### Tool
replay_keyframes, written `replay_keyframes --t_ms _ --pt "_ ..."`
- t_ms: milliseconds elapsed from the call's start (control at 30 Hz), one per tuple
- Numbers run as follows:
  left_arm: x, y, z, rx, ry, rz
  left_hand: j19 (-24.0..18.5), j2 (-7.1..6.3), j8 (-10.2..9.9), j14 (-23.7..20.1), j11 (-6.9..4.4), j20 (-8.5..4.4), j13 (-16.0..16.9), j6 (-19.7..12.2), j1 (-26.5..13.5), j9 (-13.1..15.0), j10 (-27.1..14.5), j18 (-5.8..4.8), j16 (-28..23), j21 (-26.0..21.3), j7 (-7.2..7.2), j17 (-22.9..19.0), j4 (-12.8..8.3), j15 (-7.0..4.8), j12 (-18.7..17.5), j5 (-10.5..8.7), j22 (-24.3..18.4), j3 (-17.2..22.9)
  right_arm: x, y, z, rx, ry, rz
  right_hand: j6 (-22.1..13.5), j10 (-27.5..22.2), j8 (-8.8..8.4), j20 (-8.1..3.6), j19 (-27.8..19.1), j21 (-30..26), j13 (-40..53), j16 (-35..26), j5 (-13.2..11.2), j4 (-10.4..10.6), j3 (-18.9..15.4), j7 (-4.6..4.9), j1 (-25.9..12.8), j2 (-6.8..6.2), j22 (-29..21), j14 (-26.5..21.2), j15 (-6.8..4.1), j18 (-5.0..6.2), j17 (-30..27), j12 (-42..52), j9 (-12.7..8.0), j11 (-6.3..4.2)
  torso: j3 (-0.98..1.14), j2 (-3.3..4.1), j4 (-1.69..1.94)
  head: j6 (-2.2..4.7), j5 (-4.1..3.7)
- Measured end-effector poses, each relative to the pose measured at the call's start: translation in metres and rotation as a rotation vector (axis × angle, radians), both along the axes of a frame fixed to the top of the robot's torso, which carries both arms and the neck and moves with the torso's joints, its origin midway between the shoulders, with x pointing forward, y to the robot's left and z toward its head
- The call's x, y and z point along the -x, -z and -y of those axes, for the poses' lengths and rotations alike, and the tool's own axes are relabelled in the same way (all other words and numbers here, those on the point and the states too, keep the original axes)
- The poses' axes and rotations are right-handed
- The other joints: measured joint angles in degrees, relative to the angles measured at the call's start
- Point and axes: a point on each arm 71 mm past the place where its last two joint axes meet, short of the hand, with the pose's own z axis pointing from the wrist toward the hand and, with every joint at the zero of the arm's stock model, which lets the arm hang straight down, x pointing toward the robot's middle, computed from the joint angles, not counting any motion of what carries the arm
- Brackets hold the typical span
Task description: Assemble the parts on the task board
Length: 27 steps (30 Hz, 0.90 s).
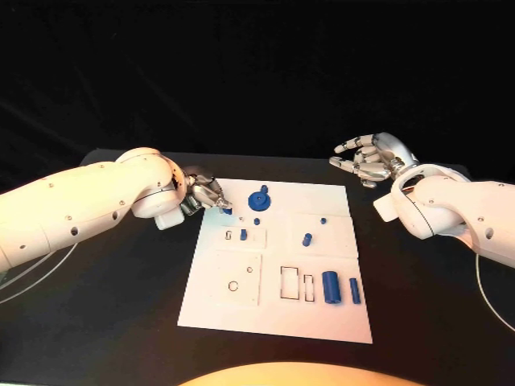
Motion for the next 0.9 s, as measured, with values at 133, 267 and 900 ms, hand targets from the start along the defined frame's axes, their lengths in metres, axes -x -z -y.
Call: replay_keyframes --t_ms 133,267,900 --pt "0.012 0.003 0.003 0.0 0.015 0.011 0.0 -0.29 0.2 0.0 0.02 0.0 0.1 0.0 -0.3 0.3 0.2 0.0 0.0 0.0 -0.01 0.0 0.0 0.0 0.0 0.2 0.2 0.0 0.0 0.0 0.001 0.0 0.001 -0.001 0.0 0.0 0.0 0.0 0.0 0.0 0.0 0.0 0.0 0.0 0.0 0.0 0.0 0.0 0.0 0.0 0.0 0.0 0.0 0.0 0.0 0.0 0.02 0.01 -0.01 -0.08 -0.03" --pt "0.022 0.01 0.005 -0.009 0.032 0.021 0.0 -0.29 0.2 0.0 0.01 0.0 0.4 0.0 -0.3 0.3 0.4 0.0 0.0 0.0 -0.04 0.0 0.0 0.0 0.2 0.22 0.2 0.0 0.0 0.0 0.002 0.001 0.003 -0.002 0.0 0.0 0.0 0.0 0.0 -0.2 0.0 0.0 0.0 0.0 0.0 0.0 -0.1 -0.06 0.0 0.0 0.0 0.0 0.0 0.0 0.0 0.0 0.01 0.05 -0.02 -0.1 0.08" --pt "0.03 0.024 0.011 -0.075 0.072 0.065 0.2 -1.28 0.5 0.0 -0.2 -0.2 1.6 0.2 -1.3 0.2 1.4 0.0 0.0 0.3 -0.01 0.0 -3.0 0.01 1.1 1.22 0.6 2.6 0.001 0.002 0.003 0.002 0.005 -0.006 0.0 0.0 0.0 0.0 0.0 -0.2 -0.1 0.0 0.0 0.0 0.0 0.0 -0.2 -0.23 -0.1 0.0 0.0 0.0 0.0 0.0 0.0 0.0 -0.08 0.18 -0.12 -0.27 0.59"
